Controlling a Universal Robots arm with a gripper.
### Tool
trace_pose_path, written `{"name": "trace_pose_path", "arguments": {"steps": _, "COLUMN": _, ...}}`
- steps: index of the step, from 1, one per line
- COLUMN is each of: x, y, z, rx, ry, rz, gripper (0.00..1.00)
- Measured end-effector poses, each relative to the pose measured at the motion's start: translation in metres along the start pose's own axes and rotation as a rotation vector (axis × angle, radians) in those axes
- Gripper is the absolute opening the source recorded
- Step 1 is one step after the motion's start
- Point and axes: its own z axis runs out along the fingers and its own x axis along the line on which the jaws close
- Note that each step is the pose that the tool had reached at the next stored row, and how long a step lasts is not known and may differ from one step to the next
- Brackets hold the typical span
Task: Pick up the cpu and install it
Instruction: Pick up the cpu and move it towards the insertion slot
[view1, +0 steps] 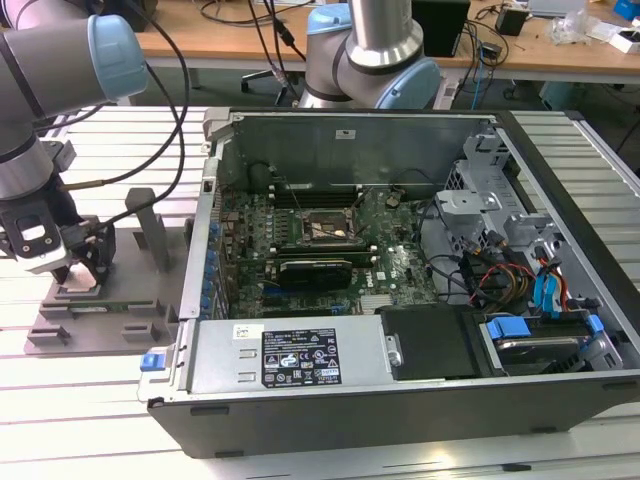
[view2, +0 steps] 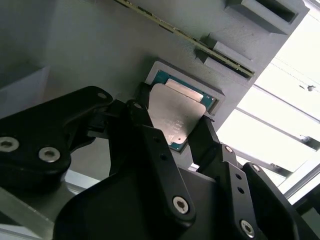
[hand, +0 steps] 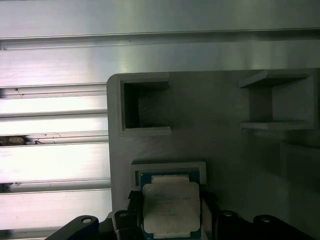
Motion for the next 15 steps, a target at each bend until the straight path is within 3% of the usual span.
{"name": "trace_pose_path", "arguments": {"steps": 6, "x": 0.0083, "y": 0.0013, "z": -0.0001, "rx": -0.0018, "ry": -0.0001, "rz": 0.001, "gripper": 0.55}}
{"name": "trace_pose_path", "arguments": {"steps": 15, "x": 0.0087, "y": 0.0013, "z": -0.0002, "rx": -0.0022, "ry": 0.0000, "rz": 0.001, "gripper": 0.55}}
